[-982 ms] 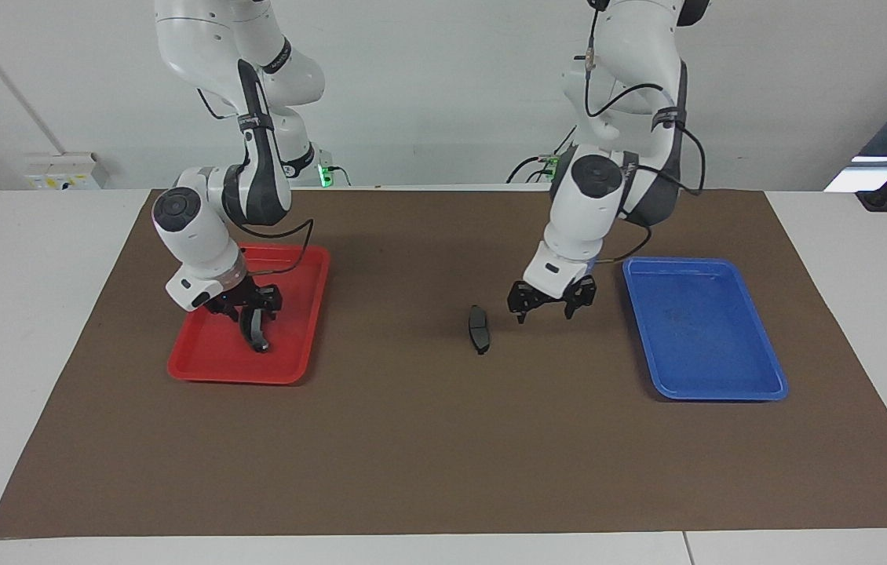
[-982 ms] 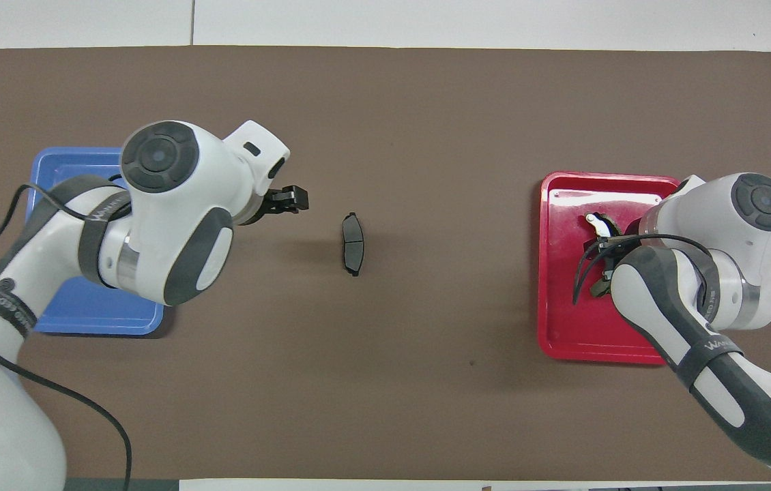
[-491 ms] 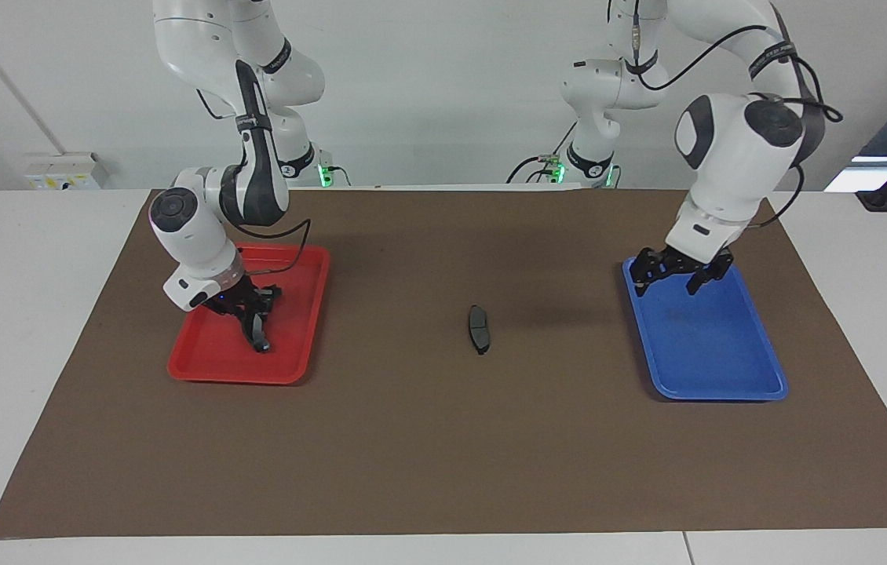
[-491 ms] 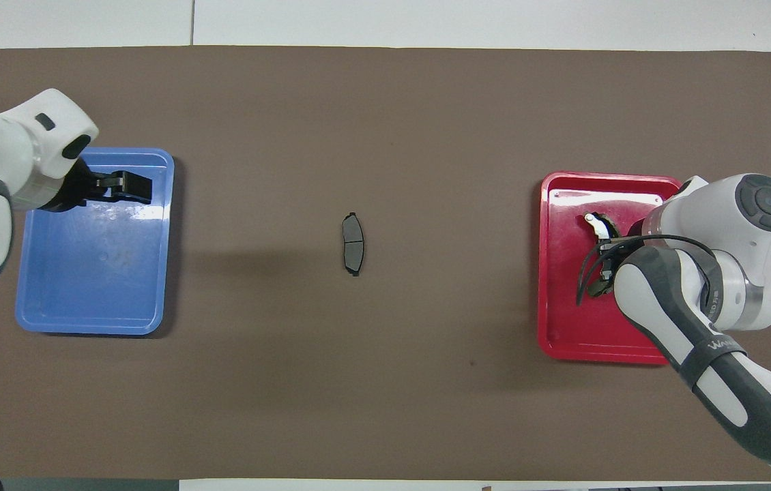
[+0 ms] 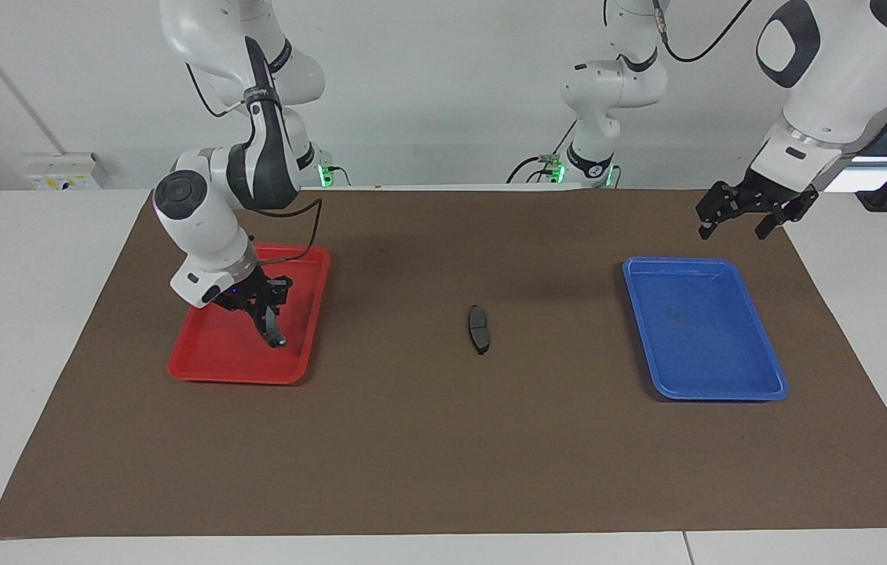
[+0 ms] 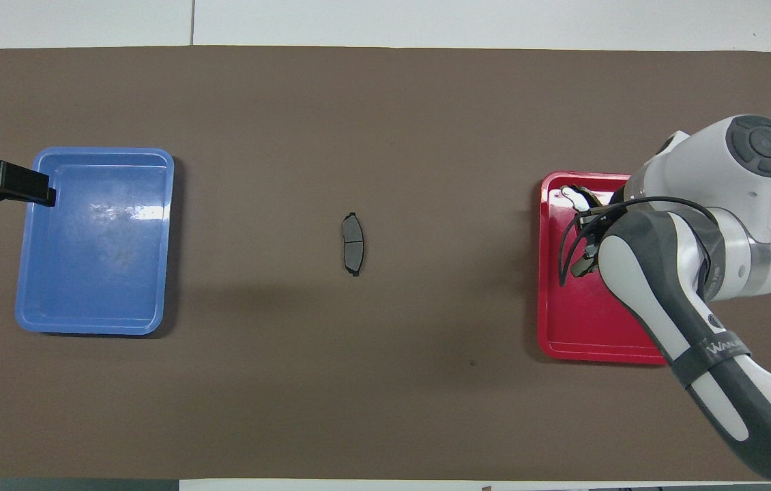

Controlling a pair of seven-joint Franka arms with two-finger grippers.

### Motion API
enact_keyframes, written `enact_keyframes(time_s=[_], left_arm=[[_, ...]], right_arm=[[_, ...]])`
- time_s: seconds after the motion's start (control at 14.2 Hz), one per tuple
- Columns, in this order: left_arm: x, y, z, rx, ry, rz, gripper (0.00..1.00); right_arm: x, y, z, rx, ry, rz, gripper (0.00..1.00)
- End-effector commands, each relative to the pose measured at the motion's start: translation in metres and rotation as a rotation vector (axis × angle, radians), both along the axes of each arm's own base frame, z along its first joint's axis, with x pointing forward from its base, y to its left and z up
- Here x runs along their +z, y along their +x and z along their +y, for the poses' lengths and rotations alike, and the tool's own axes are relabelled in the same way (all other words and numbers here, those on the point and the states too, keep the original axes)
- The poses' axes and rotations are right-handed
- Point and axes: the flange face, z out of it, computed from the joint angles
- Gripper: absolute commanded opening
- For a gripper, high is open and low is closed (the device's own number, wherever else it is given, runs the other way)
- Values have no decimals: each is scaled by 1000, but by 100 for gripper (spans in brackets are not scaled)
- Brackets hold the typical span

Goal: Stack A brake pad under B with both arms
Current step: 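Withdraw the left gripper to rest while the right gripper lifts its pad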

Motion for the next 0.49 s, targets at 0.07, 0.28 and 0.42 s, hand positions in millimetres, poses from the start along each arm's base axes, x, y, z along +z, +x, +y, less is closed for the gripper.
enact_keyframes(time_s=[0.07, 0.28, 0.42], left_arm=[[14, -1, 1, -16, 0, 62, 100], [16, -14, 0, -23, 2, 102, 100], [11, -14, 1, -21, 2, 104, 100]], right_arm=[[28, 12, 105, -26, 39, -39, 0], [33, 19, 183, -43, 49, -65, 0], [20, 22, 236, -43, 48, -68, 0]])
